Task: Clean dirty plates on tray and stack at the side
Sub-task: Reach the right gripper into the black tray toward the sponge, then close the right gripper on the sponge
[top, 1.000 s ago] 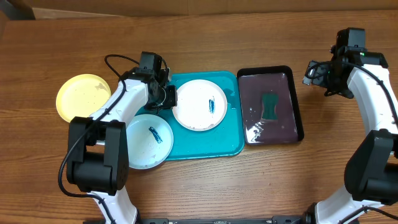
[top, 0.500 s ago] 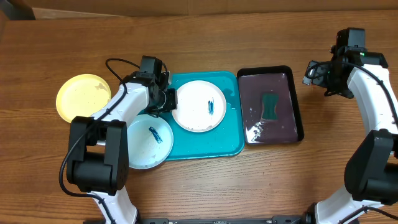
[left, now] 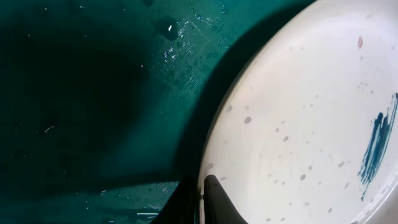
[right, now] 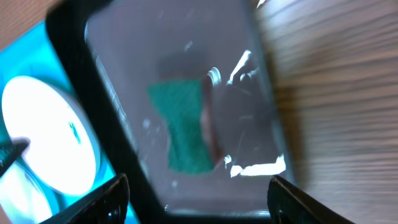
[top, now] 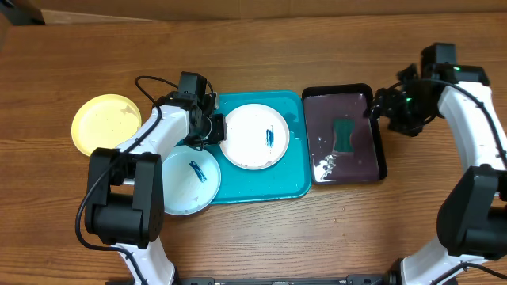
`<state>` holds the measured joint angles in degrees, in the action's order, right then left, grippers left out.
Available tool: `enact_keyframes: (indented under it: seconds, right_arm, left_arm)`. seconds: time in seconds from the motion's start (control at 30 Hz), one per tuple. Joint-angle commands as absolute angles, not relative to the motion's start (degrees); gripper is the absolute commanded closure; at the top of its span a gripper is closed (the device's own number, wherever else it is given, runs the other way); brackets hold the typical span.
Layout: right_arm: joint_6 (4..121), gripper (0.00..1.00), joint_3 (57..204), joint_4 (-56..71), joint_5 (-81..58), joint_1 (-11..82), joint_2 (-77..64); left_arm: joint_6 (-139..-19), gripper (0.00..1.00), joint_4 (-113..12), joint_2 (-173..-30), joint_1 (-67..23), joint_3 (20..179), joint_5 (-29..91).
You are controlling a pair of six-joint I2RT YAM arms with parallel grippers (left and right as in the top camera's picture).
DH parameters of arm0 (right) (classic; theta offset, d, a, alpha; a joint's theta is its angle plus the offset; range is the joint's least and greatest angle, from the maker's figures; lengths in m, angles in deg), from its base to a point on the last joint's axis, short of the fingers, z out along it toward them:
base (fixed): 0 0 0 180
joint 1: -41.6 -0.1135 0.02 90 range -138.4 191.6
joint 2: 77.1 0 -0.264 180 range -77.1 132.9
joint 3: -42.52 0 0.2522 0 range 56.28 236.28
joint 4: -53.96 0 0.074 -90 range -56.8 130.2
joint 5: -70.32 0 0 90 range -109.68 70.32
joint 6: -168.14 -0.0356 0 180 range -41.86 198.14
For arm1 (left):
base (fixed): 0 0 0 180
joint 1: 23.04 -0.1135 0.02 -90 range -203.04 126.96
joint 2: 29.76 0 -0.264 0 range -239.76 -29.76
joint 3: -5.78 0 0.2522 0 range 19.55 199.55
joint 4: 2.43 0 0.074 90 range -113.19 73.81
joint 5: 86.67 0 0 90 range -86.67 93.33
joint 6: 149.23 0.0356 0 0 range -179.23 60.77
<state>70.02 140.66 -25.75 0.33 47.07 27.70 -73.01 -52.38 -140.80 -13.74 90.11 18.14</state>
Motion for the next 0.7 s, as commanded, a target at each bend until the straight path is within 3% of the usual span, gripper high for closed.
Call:
enact_keyframes:
  seconds: [0.0, 0.27, 0.67]
  right_arm:
    - [71.8, 0.28, 141.4, -27.2, 0.4, 43.5, 27.8]
    - [71.7, 0.27, 138.5, -26.7, -8.2, 35.4, 27.8]
    - [67.9, 0.30, 126.5, -12.8, -15.2, 31.1, 27.8]
  left_arm:
    - [-73.8, 0.90, -52.4, -141.0, -13.7, 89.5, 19.0]
    - [-73.8, 0.87, -52.4, -141.0, -13.7, 89.5, 19.0]
    - [-73.8, 0.85, -52.4, -141.0, -13.7, 89.5, 19.0]
